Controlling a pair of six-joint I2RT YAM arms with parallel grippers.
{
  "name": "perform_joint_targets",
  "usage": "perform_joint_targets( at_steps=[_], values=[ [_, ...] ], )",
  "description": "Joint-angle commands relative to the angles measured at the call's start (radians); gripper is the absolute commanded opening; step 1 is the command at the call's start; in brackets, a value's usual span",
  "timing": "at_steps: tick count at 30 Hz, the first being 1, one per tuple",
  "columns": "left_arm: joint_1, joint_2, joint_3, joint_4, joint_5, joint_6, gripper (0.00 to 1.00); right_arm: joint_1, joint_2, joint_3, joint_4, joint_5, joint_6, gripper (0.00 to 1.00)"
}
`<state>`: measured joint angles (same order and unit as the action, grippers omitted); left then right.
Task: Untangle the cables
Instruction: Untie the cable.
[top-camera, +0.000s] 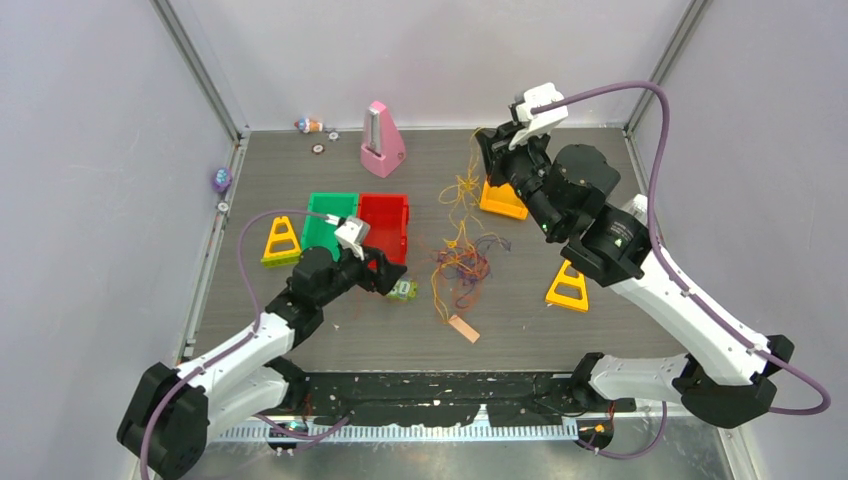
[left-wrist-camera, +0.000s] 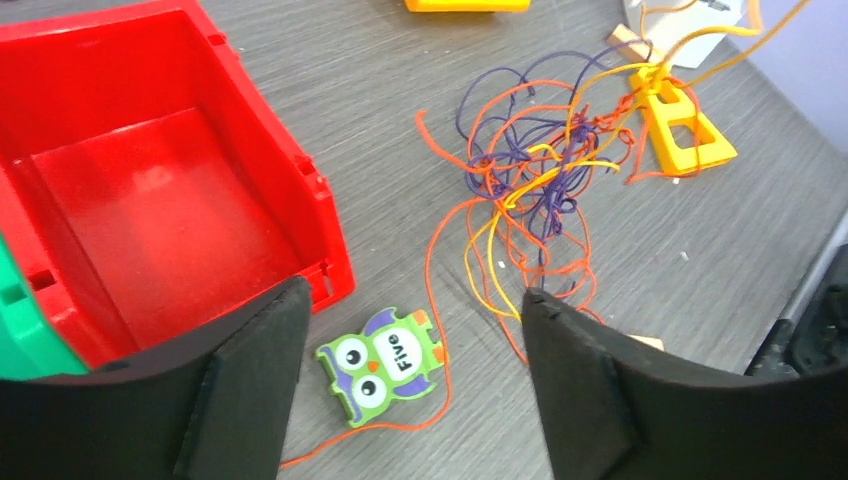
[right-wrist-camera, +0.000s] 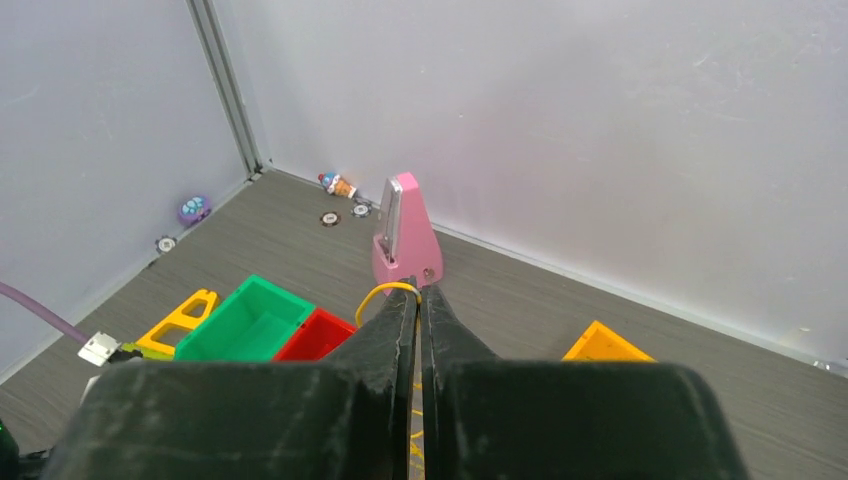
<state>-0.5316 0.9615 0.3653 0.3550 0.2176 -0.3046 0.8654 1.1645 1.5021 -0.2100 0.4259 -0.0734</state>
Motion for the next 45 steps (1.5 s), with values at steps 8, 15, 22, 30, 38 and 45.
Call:
perform_joint_targets(
  at_steps=[8,15,22,30,38,45],
  values=[
    [-0.064,-0.089,-0.015,0.25,0.141,0.04,0.88,-0.003,0.004,0.06,-0.07,-0.039,-0.003,0.06],
    [-0.167,0.085,0.101,0.351,0.014,0.091,0.9,-0.003,0.01,0.072,-0.066,-0.091,0.028,0.06],
    [-0.186,0.323,0.29,0.395,0.023,-0.001,0.97,-0.004,0.004,0.076,-0.061,-0.105,0.039,0.06],
    [-0.202,0.479,0.377,0.417,0.016,-0.028,0.14,-0.003,-0.02,0.075,-0.063,-0.067,0.028,0.06],
    [-0.149,0.484,0.168,0.47,-0.074,-0.139,0.0,-0.02,-0.022,0.198,-0.085,0.159,-0.115,0.06],
    [-0.14,0.54,0.055,0.555,-0.078,-0.273,0.0,-0.043,0.02,0.396,-0.088,0.205,-0.199,0.06]
  ],
)
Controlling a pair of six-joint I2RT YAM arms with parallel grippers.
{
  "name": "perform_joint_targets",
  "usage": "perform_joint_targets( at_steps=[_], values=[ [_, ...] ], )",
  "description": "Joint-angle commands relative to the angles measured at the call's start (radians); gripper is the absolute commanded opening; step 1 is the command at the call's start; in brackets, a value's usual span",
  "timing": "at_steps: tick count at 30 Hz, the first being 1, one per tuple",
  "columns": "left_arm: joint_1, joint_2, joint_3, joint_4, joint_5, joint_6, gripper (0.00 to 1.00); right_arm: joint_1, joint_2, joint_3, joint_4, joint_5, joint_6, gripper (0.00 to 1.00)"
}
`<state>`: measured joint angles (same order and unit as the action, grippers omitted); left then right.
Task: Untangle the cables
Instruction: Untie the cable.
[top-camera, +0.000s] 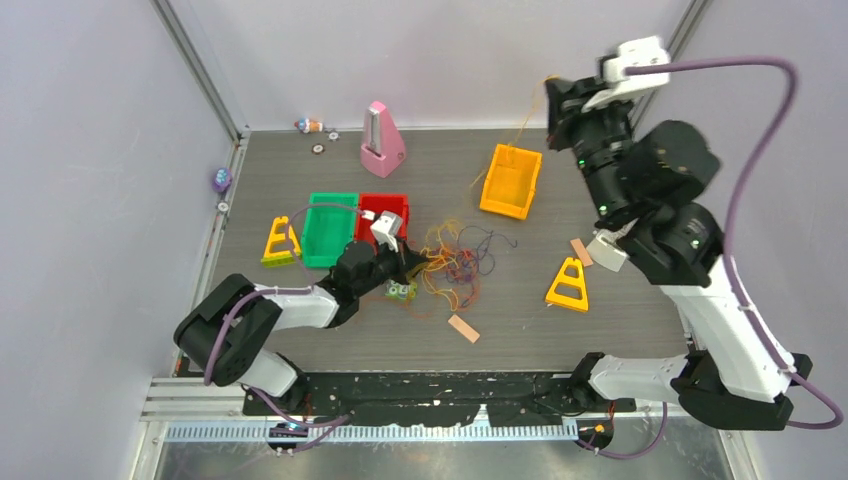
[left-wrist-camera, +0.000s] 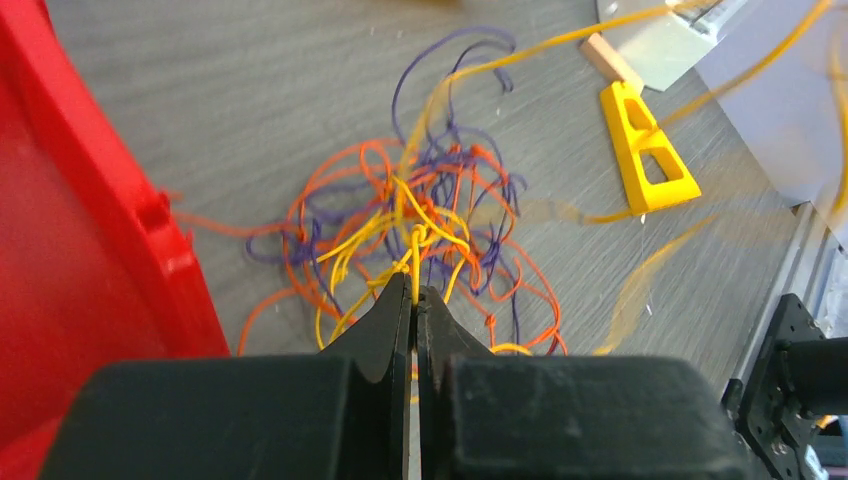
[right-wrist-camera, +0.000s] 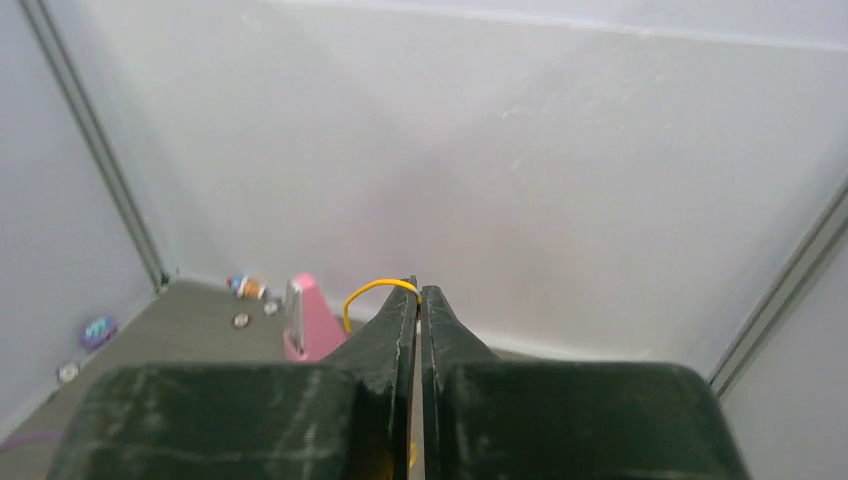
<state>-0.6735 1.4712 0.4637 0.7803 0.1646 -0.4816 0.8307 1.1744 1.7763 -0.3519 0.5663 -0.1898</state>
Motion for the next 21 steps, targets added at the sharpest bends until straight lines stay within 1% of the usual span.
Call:
perform_joint_targets(
  at_steps=[1,5,10,14,17,21],
  values=[
    [0.002,0.044,-0.054,0.145,-0.025,-0.108,0.0,-0.009,0.017,0.155,0.051,0.069,-0.091,0.05],
    [0.002,0.073,-0.078,0.166,-0.019,-0.132,0.0,-0.009,0.048,0.226,0.048,0.079,-0.124,0.06],
    [-0.006,0.045,-0.093,0.154,-0.033,-0.118,0.0,-0.008,0.064,0.245,0.041,0.081,-0.131,0.05],
    [-0.019,-0.028,-0.097,0.094,-0.036,-0.096,0.0,-0.01,0.058,0.207,0.041,0.088,-0.131,0.06],
    [-0.029,-0.11,-0.09,-0.011,-0.073,-0.085,0.0,-0.014,0.054,0.152,0.052,0.108,-0.138,0.06],
    [-0.029,-0.204,-0.071,-0.134,-0.053,-0.061,0.0,-0.052,0.072,0.071,0.06,0.132,-0.145,0.06]
  ],
)
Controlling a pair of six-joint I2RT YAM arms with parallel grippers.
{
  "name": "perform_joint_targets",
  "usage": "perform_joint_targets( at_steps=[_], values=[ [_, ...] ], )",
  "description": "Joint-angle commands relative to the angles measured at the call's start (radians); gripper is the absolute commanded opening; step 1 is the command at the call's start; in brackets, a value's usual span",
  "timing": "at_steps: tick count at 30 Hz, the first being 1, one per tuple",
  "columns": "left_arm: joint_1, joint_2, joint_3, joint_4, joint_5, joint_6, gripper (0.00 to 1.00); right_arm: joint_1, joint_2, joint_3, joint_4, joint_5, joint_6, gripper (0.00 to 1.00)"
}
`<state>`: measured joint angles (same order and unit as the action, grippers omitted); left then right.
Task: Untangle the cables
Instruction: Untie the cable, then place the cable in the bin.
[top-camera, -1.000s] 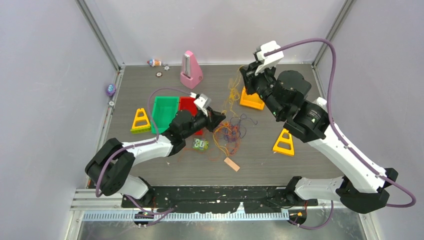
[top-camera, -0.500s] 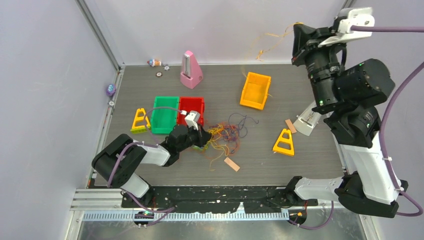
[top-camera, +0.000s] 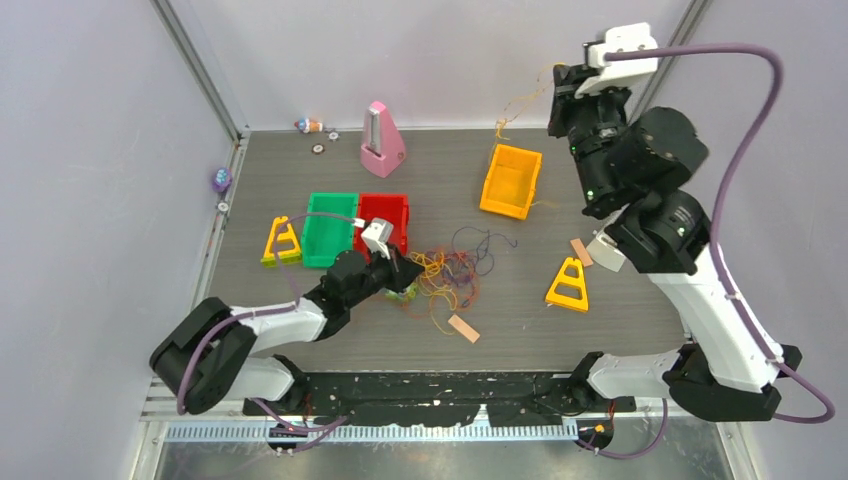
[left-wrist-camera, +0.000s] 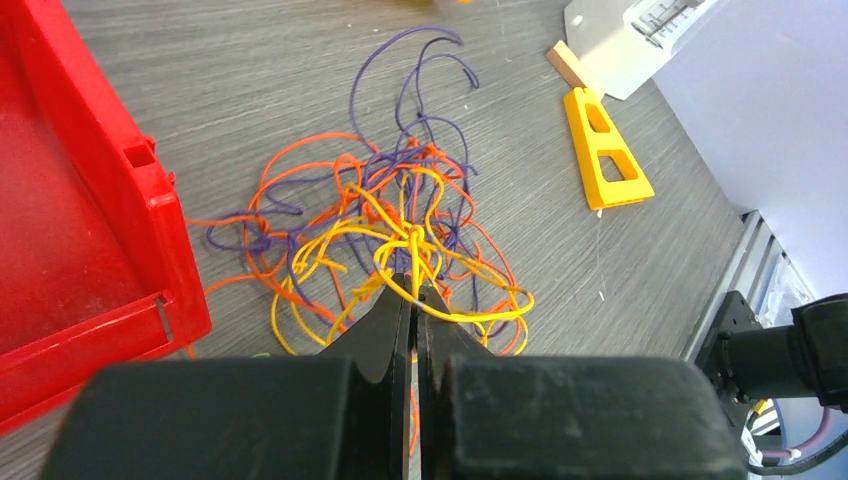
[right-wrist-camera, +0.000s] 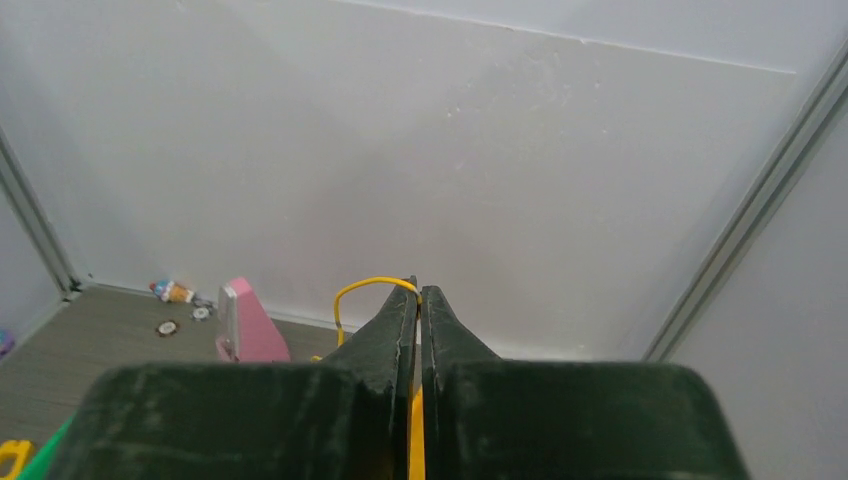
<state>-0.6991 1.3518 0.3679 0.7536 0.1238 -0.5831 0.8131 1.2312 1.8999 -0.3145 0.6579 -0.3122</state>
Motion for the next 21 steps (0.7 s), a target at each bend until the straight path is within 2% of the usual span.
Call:
perform_joint_targets(
  at_steps=[1,4,5,9,12,16,21],
  values=[
    [-0.004,-0.106,0.029,-0.137,-0.008,0.046,0.0,-0.045,0.023,-0.074,0.02,0.029,-0.005,0.06],
    [-0.004,-0.169,0.046,-0.263,-0.027,0.053,0.01,-0.101,0.042,-0.098,0.001,-0.056,0.053,0.06],
    [-0.004,-0.196,0.051,-0.317,-0.035,0.056,0.08,-0.118,0.055,-0.105,-0.005,-0.074,0.078,0.06],
    [-0.004,-0.301,0.078,-0.489,-0.093,0.075,0.56,-0.132,0.103,-0.109,-0.015,-0.163,0.114,0.06],
    [-0.002,-0.388,0.112,-0.637,-0.159,0.102,0.74,-0.132,0.151,-0.093,-0.02,-0.23,0.144,0.06],
    [0.023,-0.499,0.167,-0.863,-0.24,0.125,0.86,-0.131,0.231,-0.039,-0.049,-0.295,0.181,0.06],
    [0.138,-0.64,0.174,-0.984,-0.249,0.105,0.94,-0.122,0.303,-0.005,-0.04,-0.454,0.23,0.06]
  ],
)
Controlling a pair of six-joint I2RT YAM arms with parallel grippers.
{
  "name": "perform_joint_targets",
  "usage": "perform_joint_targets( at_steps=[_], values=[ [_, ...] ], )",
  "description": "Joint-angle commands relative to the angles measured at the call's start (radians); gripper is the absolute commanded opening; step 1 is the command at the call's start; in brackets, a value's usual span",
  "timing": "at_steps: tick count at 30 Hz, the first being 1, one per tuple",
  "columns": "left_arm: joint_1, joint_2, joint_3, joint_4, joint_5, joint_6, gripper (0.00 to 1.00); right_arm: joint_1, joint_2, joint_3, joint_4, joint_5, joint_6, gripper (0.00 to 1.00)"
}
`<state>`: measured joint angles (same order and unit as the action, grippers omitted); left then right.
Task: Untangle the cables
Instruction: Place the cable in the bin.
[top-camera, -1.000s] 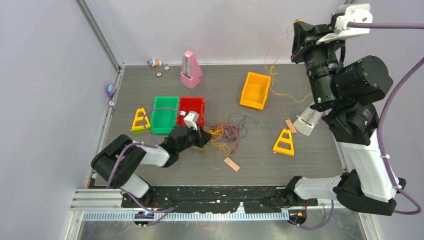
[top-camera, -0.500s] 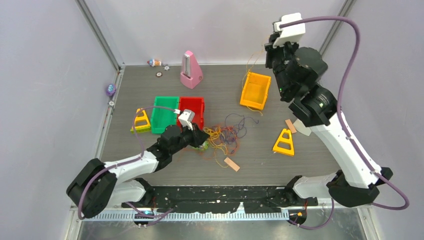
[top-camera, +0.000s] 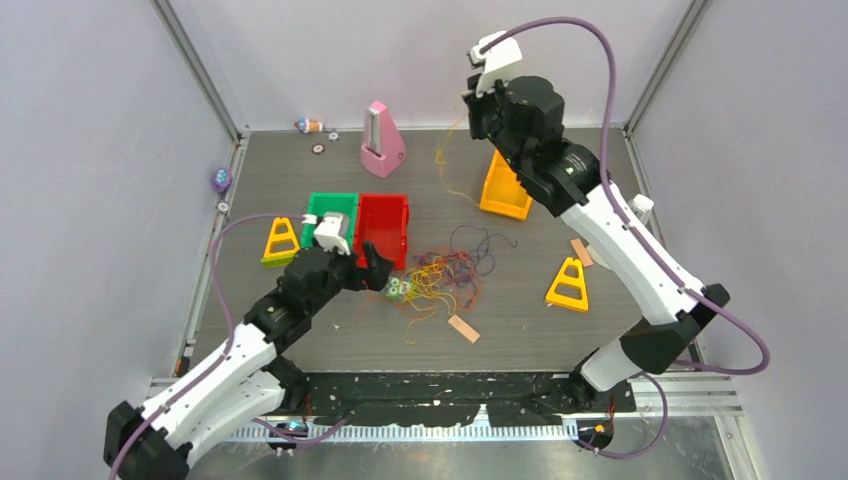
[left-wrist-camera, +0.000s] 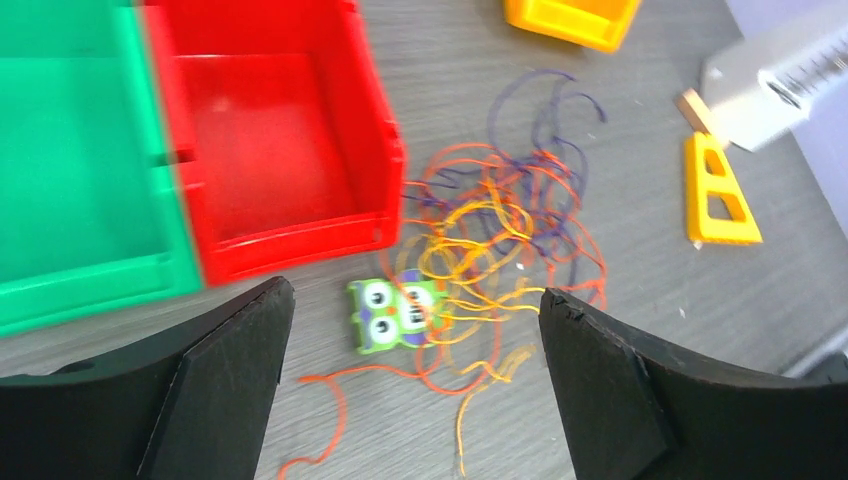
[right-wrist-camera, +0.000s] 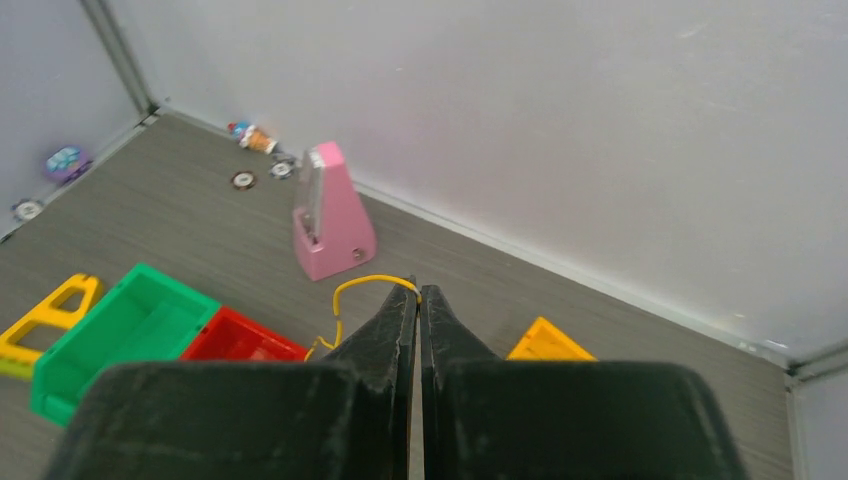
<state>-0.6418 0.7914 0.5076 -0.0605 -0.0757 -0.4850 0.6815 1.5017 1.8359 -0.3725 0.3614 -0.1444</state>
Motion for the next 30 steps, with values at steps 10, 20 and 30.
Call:
perform_joint_targets(
  at_steps=[10,20,30],
  values=[
    [0.212,-0.172,0.08,-0.36,-0.134,-0.045,0.97,0.031,0.174,0.066,0.154,-0.502,0.137,0.06],
    [0.214,-0.274,0.021,-0.36,-0.292,-0.062,0.96,0.041,0.335,0.141,0.287,-0.848,0.178,0.06],
    [0.214,-0.377,-0.029,-0.322,-0.288,-0.016,0.96,0.021,0.517,0.227,0.471,-1.216,0.281,0.06]
  ],
)
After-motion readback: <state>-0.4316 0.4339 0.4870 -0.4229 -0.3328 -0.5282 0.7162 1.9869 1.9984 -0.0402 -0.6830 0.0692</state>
